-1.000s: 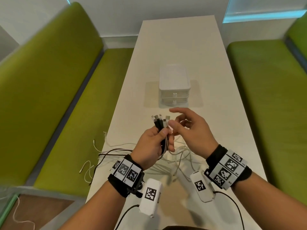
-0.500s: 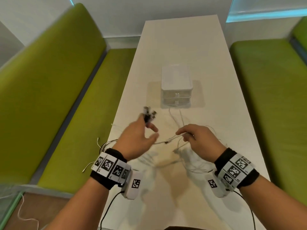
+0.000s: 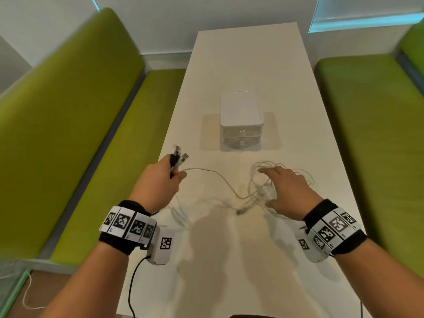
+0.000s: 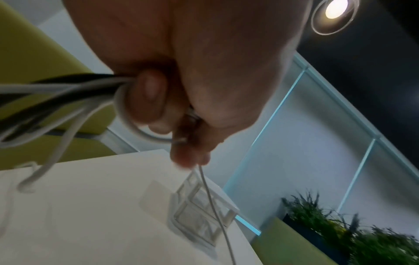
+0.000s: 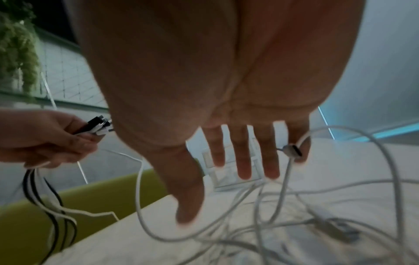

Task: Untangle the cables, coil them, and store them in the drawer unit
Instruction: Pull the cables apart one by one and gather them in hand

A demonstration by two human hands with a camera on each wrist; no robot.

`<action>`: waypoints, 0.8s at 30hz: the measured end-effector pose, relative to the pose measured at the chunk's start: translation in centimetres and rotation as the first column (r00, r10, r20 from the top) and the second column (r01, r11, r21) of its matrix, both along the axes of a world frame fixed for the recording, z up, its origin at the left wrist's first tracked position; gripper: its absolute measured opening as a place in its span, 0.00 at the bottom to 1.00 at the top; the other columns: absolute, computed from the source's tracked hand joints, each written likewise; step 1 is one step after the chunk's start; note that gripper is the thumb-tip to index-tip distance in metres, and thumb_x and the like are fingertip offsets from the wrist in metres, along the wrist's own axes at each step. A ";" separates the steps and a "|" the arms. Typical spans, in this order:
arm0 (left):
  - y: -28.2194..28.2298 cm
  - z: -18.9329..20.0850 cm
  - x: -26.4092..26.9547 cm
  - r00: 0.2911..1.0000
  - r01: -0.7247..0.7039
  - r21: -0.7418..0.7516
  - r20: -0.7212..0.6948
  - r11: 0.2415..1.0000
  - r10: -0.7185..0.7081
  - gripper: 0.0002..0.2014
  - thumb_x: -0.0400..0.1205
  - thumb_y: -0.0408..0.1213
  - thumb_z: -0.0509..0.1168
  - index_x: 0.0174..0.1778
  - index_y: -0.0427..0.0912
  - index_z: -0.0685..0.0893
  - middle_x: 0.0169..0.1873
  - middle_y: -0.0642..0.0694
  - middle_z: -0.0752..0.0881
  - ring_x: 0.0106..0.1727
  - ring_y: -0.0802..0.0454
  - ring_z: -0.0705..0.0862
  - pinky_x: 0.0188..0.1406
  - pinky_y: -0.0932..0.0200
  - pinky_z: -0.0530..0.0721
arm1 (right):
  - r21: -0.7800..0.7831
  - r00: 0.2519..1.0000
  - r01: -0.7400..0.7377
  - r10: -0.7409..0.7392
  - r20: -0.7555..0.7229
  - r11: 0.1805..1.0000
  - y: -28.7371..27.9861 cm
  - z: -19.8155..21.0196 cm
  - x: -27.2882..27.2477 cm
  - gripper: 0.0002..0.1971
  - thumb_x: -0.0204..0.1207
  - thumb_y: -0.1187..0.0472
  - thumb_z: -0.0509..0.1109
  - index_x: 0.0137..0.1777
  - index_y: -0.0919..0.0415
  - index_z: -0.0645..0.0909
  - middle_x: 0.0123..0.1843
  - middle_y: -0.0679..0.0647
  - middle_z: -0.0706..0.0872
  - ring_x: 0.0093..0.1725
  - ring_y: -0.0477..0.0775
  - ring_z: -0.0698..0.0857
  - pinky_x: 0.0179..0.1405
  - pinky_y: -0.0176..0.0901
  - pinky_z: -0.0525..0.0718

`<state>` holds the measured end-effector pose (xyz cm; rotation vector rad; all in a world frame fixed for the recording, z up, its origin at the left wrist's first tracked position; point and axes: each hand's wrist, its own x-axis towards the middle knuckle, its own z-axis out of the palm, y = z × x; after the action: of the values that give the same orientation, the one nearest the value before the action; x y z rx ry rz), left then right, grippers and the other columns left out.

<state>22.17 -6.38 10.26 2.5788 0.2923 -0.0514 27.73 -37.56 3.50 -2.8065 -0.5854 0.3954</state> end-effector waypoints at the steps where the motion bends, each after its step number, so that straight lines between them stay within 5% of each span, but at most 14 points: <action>1: -0.4 0.0 -0.2 0.999 0.050 -0.016 -0.016 0.999 -0.051 0.05 0.86 0.41 0.67 0.46 0.47 0.78 0.34 0.54 0.89 0.33 0.55 0.84 0.33 0.52 0.80 | -0.016 0.997 0.026 -0.025 0.070 1.000 0.4 0.4 -0.2 0.38 0.74 0.46 0.74 0.83 0.43 0.63 0.79 0.46 0.74 0.77 0.56 0.72 0.73 0.60 0.67; 4: -2.1 0.0 -0.9 0.965 0.262 0.003 -0.011 0.965 -0.262 0.07 0.87 0.40 0.65 0.59 0.55 0.79 0.41 0.67 0.91 0.41 0.63 0.85 0.40 0.58 0.78 | 0.117 0.962 -0.054 0.021 0.272 0.992 2.6 2.0 -1.4 0.35 0.74 0.44 0.72 0.81 0.42 0.67 0.77 0.43 0.76 0.80 0.53 0.68 0.77 0.60 0.60; 6: -3.5 0.2 -1.1 0.934 0.358 -0.035 -0.004 0.933 -0.359 0.09 0.86 0.40 0.66 0.58 0.59 0.78 0.41 0.71 0.90 0.38 0.63 0.84 0.38 0.65 0.74 | 0.424 0.982 -0.162 0.103 0.159 0.891 4.5 2.8 -2.6 0.36 0.76 0.47 0.75 0.82 0.43 0.66 0.76 0.44 0.77 0.79 0.49 0.71 0.80 0.53 0.64; 7: -3.9 0.3 -1.1 0.927 0.375 -0.074 0.007 0.924 -0.375 0.09 0.86 0.41 0.67 0.57 0.60 0.77 0.39 0.70 0.89 0.37 0.63 0.84 0.38 0.68 0.74 | 0.551 0.986 -0.162 0.162 0.049 0.819 5.4 3.0 -3.0 0.33 0.78 0.50 0.75 0.81 0.44 0.68 0.72 0.43 0.81 0.75 0.45 0.77 0.77 0.47 0.71; 9: -3.8 0.3 -0.8 0.941 0.337 -0.144 0.050 0.930 -0.334 0.09 0.85 0.44 0.69 0.56 0.60 0.76 0.35 0.63 0.89 0.36 0.63 0.84 0.39 0.67 0.76 | 0.661 0.972 -0.046 0.186 -0.143 0.749 6.4 3.4 -3.2 0.16 0.83 0.53 0.73 0.70 0.48 0.81 0.47 0.39 0.90 0.49 0.38 0.88 0.56 0.39 0.85; 11: -2.7 0.5 -0.4 0.965 0.258 -0.147 0.087 0.955 -0.247 0.07 0.85 0.48 0.69 0.51 0.56 0.76 0.32 0.57 0.84 0.34 0.59 0.82 0.36 0.57 0.77 | 0.641 0.976 0.037 0.109 -0.187 0.766 6.1 3.4 -2.6 0.08 0.86 0.53 0.68 0.53 0.54 0.88 0.31 0.39 0.87 0.33 0.38 0.86 0.39 0.40 0.82; 15: 0.6 0.5 -0.5 0.991 0.130 -0.107 0.027 0.986 -0.128 0.17 0.82 0.60 0.66 0.44 0.49 0.78 0.32 0.53 0.81 0.34 0.53 0.81 0.35 0.51 0.77 | 0.500 0.992 0.081 -0.018 -0.128 0.862 3.3 2.6 -0.9 0.10 0.85 0.49 0.68 0.45 0.51 0.85 0.34 0.44 0.84 0.37 0.42 0.81 0.39 0.43 0.76; 18: 0.8 -0.6 -0.2 0.991 0.064 0.049 -0.118 0.997 -0.058 0.19 0.82 0.61 0.66 0.43 0.47 0.77 0.33 0.50 0.83 0.37 0.48 0.84 0.34 0.52 0.79 | 0.516 0.987 0.084 0.000 -0.161 0.853 2.8 2.4 -0.9 0.07 0.86 0.58 0.66 0.48 0.49 0.85 0.37 0.46 0.84 0.39 0.46 0.81 0.43 0.46 0.78; 21: -0.7 -1.3 0.3 0.999 -0.018 0.278 -0.042 0.961 0.031 0.18 0.82 0.55 0.70 0.47 0.48 0.70 0.37 0.56 0.82 0.39 0.46 0.84 0.34 0.52 0.77 | 0.417 0.994 -0.015 0.059 -0.094 0.909 3.7 2.3 -1.4 0.13 0.86 0.63 0.62 0.57 0.49 0.87 0.52 0.43 0.89 0.54 0.46 0.83 0.56 0.48 0.81; 24: -3.6 -1.3 -0.1 0.987 0.145 0.149 0.042 0.978 -0.153 0.17 0.82 0.45 0.72 0.54 0.49 0.68 0.42 0.57 0.78 0.38 0.53 0.77 0.39 0.56 0.70 | 0.365 0.979 -0.096 0.154 -0.133 0.926 4.9 2.7 -1.8 0.17 0.86 0.65 0.62 0.65 0.49 0.88 0.44 0.32 0.84 0.43 0.31 0.84 0.43 0.28 0.80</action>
<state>22.11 -9.95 9.00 2.7383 0.0850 -0.0159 25.89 -32.68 6.22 -2.3727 -0.7226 0.4799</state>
